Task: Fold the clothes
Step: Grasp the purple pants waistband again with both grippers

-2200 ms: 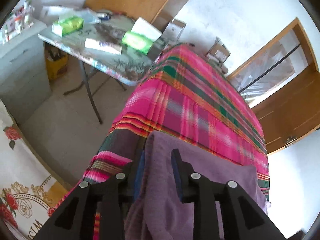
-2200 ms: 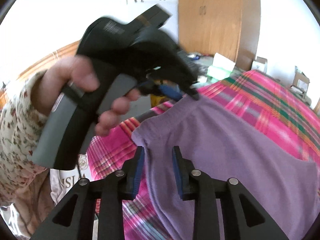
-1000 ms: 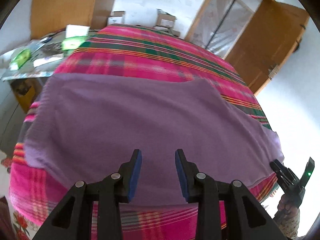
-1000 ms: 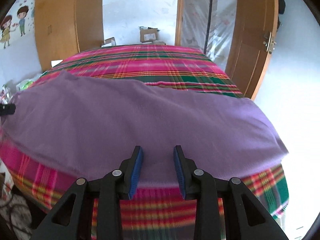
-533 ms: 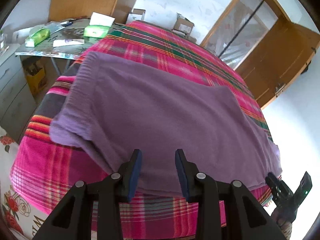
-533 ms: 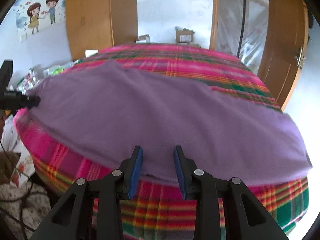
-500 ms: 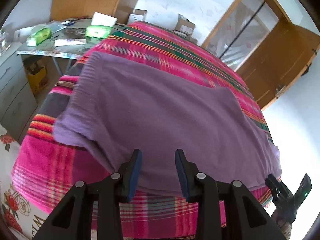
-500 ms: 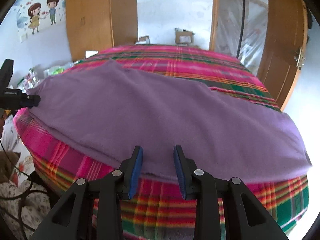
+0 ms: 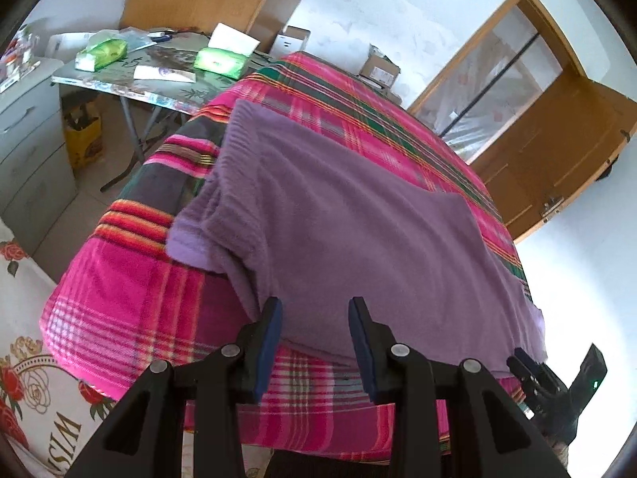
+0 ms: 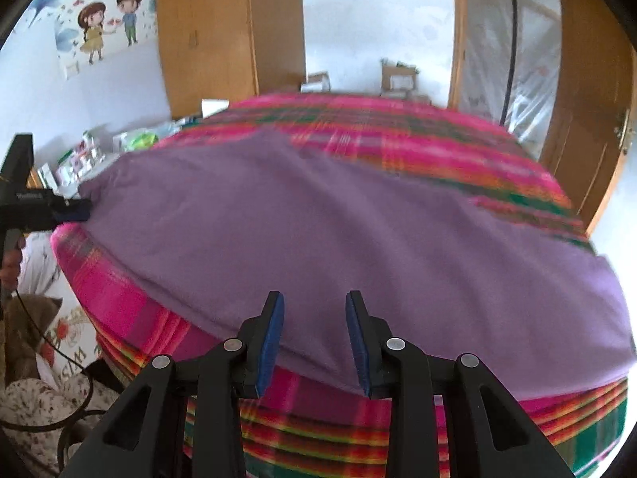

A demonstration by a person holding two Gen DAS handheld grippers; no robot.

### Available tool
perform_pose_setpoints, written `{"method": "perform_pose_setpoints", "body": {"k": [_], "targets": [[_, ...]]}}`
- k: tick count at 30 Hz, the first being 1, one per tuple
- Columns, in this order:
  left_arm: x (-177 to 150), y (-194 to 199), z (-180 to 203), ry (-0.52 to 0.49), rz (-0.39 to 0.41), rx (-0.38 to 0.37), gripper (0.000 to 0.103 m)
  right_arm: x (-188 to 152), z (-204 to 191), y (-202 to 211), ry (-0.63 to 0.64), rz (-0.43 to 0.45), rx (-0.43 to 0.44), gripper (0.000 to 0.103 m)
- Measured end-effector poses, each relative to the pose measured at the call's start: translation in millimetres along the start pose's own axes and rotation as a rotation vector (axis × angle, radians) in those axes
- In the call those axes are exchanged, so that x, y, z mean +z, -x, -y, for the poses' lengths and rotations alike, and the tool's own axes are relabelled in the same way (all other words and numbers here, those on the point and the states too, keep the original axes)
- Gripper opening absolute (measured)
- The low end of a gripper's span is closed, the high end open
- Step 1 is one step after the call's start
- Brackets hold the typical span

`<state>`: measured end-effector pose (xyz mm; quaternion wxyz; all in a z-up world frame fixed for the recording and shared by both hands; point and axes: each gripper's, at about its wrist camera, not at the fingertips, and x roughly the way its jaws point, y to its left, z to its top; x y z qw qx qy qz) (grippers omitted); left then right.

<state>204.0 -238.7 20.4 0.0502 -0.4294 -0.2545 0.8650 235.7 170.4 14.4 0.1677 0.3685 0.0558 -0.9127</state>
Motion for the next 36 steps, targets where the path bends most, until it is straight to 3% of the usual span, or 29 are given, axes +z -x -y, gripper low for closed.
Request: {"method": "perform_pose_setpoints", "body": {"k": [7, 16, 20, 23, 27, 32, 36], "targets": [[-1, 11, -8, 0.012, 0.030, 0.037, 0.035, 0, -9, 6, 0.047, 0.007, -0.016, 0.033], [-1, 15, -29, 0.084, 0.049, 0.055, 0.035, 44, -67, -16, 0.185, 0.047, 0.147, 0.033], [3, 17, -39, 0.134, 0.062, 0.024, 0.036, 64, -101, -32, 0.260, 0.051, 0.230, 0.034], [8, 15, -44, 0.164, 0.066, 0.004, 0.042, 74, -130, -43, 0.316, 0.048, 0.293, 0.034], [14, 11, -51, 0.201, 0.067, -0.008, 0.043, 82, -163, -57, 0.366, 0.026, 0.361, 0.044], [21, 9, -58, 0.257, 0.080, -0.044, 0.044, 87, -197, -74, 0.415, -0.014, 0.419, 0.046], [21, 18, -60, 0.271, 0.122, -0.073, 0.030, 91, -224, -87, 0.455, -0.046, 0.464, 0.046]]}}
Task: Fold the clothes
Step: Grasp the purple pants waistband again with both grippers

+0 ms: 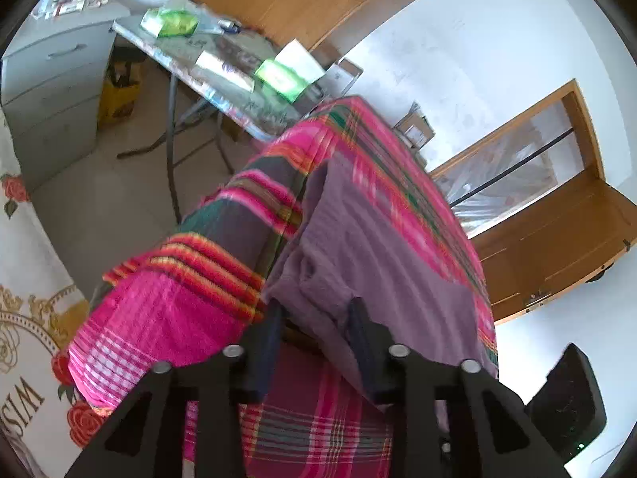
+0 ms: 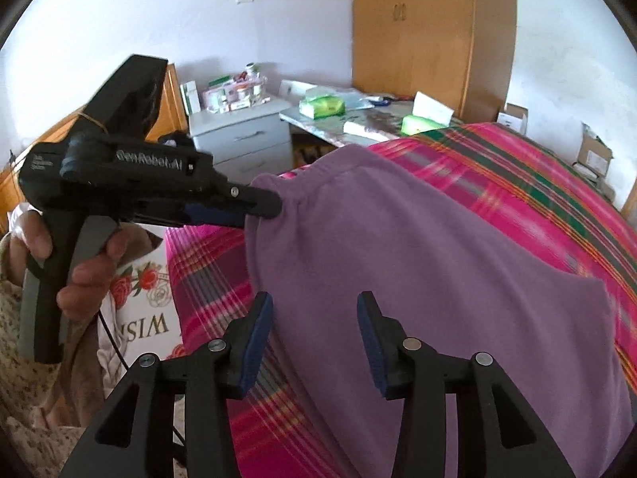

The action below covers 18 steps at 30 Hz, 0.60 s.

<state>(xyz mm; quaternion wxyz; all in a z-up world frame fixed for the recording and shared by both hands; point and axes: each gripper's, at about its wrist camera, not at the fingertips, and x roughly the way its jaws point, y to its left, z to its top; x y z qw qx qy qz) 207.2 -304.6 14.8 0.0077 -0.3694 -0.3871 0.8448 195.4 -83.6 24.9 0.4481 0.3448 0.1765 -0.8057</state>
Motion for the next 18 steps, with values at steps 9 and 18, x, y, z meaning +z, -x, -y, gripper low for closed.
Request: {"method": "perform_pose_setpoints", "body": {"k": [9, 18], "targets": [[-4, 6, -1, -0.016, 0.002, -0.006, 0.026, 16, -21, -16, 0.093, -0.007, -0.010, 0.046], [-4, 5, -5, 0.002, -0.012, -0.037, 0.026, 33, -46, -44, 0.217, -0.010, -0.091, 0.046]]}}
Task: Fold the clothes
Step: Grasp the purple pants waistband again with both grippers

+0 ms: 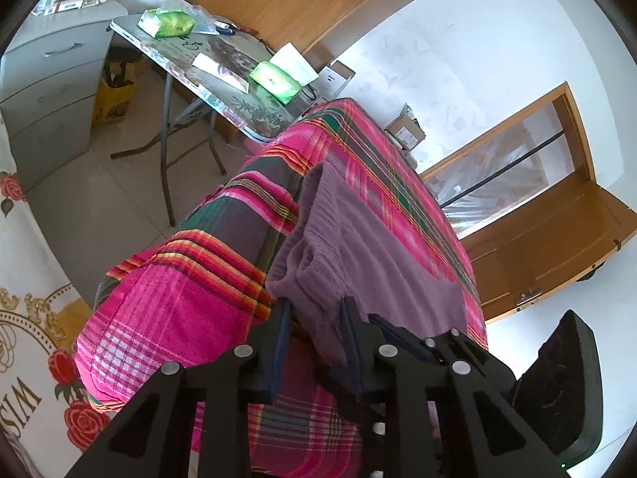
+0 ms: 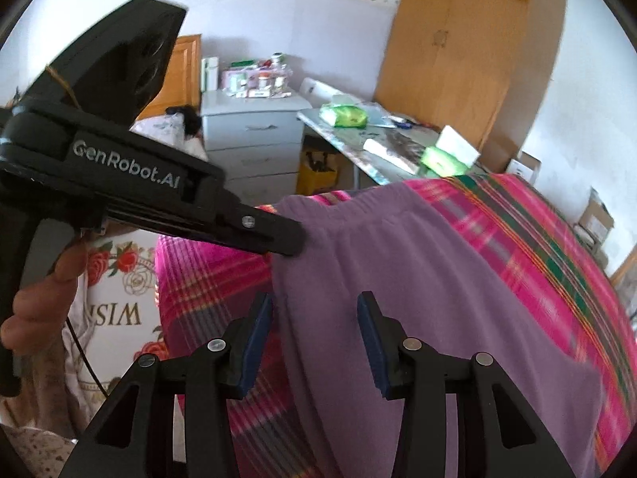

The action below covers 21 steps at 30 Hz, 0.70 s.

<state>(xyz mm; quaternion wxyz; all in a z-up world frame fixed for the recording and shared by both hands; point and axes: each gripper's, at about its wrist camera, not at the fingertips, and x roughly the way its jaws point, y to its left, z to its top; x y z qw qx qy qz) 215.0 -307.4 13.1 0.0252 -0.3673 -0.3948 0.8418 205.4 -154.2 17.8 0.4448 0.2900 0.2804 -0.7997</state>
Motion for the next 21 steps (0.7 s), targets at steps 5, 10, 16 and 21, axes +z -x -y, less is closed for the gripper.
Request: {"method": "perform_pose_setpoints", "body": {"k": [5, 10, 16, 21], "targets": [[1, 0, -2, 0.010, -0.010, -0.009, 0.026, 11, -9, -14, 0.040, -0.004, -0.041, 0.046], [4, 6, -8, 0.024, 0.002, 0.009, 0.028, 14, -10, -24, 0.045, -0.023, -0.083, 0.046], [18, 13, -22, 0.082, 0.041, 0.022, 0.042, 15, -12, -29, 0.066, -0.027, -0.125, 0.029], [35, 5, -22, 0.087, 0.019, 0.011, 0.046, 16, -10, -25, 0.051, -0.006, -0.144, 0.013]]}}
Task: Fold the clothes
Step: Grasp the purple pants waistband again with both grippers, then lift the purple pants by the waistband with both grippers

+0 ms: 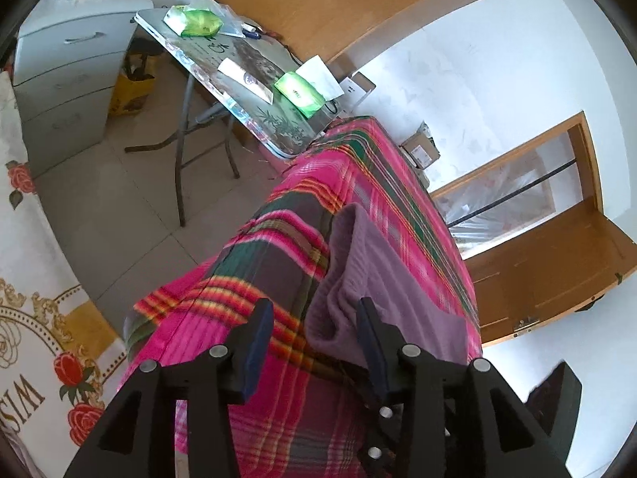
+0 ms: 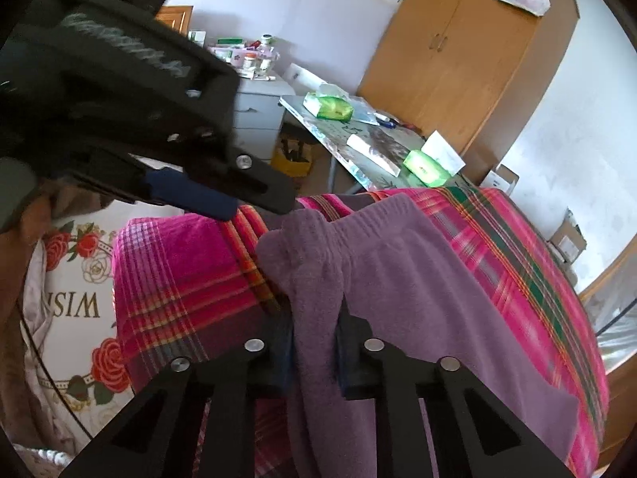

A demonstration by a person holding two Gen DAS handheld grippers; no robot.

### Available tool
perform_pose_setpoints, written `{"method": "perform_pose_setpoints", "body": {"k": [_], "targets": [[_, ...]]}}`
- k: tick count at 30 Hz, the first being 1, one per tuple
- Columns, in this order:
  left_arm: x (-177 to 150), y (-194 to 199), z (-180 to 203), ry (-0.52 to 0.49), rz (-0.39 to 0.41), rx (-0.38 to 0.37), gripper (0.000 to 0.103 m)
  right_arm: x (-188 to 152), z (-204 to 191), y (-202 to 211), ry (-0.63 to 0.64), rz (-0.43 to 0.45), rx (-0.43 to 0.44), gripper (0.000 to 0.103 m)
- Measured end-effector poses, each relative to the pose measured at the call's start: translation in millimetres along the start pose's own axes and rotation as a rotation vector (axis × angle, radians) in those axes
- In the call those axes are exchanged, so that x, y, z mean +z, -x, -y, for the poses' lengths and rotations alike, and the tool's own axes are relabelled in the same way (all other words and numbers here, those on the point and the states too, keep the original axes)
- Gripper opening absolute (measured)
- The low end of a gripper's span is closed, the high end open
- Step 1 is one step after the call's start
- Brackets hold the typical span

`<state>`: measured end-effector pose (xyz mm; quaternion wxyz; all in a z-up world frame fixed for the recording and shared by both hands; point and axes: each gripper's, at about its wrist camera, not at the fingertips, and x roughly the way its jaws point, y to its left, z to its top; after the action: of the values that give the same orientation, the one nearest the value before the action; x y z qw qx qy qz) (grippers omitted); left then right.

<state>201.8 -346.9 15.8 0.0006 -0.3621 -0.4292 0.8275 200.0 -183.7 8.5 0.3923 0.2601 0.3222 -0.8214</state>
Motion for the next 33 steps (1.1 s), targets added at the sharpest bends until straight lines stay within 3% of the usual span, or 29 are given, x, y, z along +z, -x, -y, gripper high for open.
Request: {"method": "perform_pose_setpoints", "body": {"k": [6, 11, 16, 18, 22, 30, 33], "targets": [[18, -19, 5, 0.029, -0.076, -0.068, 0.052, -3, 16, 20, -0.093, 0.106, -0.017, 0.010], [29, -34, 6, 0.079, -0.150, -0.166, 0.057, -5, 21, 26, -0.119, 0.126, -0.006, 0.010], [39, -46, -3, 0.166, -0.167, -0.233, 0.063, -6, 23, 30, -0.131, 0.138, 0.007, 0.010], [41, -49, -1, 0.161, -0.159, -0.226, 0.063, -6, 24, 31, -0.135, 0.140, 0.013, 0.010], [41, -66, 7, 0.132, -0.238, -0.185, 0.063, -7, 29, 34, -0.156, 0.155, 0.024, 0.010], [49, -90, 32, 0.095, -0.314, -0.173, 0.063, -10, 35, 40, -0.192, 0.181, 0.044, 0.009], [55, -98, 35, 0.093, -0.332, -0.167, 0.052, -11, 35, 41, -0.196, 0.185, 0.051, 0.009]]}}
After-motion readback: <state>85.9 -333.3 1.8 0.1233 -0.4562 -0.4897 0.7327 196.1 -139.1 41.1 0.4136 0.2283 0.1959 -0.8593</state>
